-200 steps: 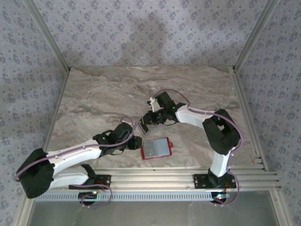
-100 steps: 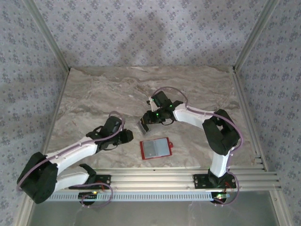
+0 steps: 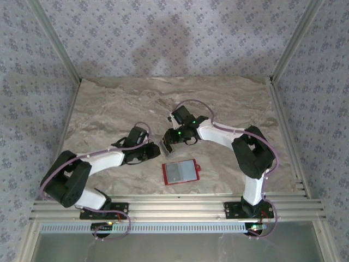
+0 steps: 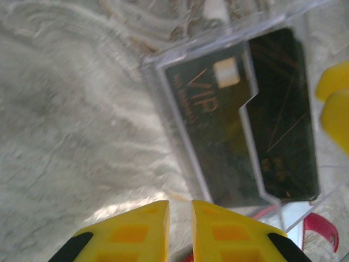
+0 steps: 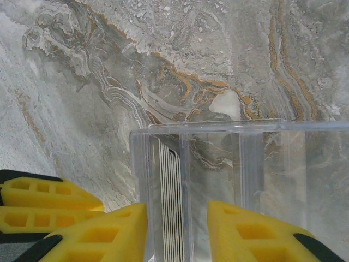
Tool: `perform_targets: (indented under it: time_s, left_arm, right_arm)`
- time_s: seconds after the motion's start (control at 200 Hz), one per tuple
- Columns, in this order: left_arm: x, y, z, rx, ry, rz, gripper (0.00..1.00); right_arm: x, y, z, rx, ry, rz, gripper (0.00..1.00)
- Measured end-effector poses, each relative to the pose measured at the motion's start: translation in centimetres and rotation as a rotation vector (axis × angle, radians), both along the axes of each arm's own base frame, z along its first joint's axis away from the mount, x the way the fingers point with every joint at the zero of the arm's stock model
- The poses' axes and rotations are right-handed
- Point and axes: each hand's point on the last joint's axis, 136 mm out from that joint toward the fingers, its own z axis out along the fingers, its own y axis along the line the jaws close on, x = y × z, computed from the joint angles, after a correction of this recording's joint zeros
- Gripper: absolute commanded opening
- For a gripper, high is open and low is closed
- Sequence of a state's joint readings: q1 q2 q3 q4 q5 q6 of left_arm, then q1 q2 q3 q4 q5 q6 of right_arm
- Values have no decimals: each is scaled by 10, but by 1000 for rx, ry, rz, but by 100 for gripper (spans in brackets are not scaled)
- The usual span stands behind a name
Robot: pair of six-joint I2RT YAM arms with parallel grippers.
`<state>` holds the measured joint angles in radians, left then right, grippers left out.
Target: Put the credit cards into the card holder
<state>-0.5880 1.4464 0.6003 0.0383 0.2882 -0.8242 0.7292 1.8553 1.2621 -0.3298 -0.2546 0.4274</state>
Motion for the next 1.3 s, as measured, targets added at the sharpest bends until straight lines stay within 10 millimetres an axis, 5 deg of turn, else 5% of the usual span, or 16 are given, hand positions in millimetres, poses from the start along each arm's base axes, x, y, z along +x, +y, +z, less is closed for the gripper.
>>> perform_targets:
  time_s: [0.49,1.299]
  left_arm:
    - [15,-17,-23,-26,30,-20,18]
    - [16,-18,-23,-28,31,-22,17]
  right_arm:
    - [-14,11,-3,77,80,60,30]
    - [-18,10,-2,225,148,57,24]
